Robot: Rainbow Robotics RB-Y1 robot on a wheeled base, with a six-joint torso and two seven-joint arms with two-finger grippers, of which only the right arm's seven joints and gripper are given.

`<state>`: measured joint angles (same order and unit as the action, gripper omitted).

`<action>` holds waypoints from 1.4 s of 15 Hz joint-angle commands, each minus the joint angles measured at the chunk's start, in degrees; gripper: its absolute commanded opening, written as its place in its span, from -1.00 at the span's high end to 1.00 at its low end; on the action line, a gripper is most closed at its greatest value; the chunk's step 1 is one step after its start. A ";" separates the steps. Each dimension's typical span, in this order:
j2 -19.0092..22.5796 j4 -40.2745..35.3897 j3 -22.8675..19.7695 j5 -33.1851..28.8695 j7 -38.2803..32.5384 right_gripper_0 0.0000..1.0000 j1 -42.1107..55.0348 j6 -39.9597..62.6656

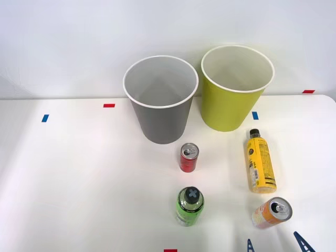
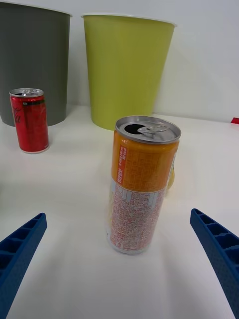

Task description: Put cans in the gray bin, plastic bottles in the light green bin

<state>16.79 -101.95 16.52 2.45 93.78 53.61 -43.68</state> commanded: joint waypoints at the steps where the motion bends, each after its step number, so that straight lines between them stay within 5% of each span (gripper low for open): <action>1: 0.00 0.00 0.00 0.01 0.00 -1.00 0.00 0.00; 21: 0.00 0.00 0.00 0.01 0.00 -1.00 0.00 0.00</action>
<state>16.79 -101.95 16.52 2.46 93.78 53.61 -43.68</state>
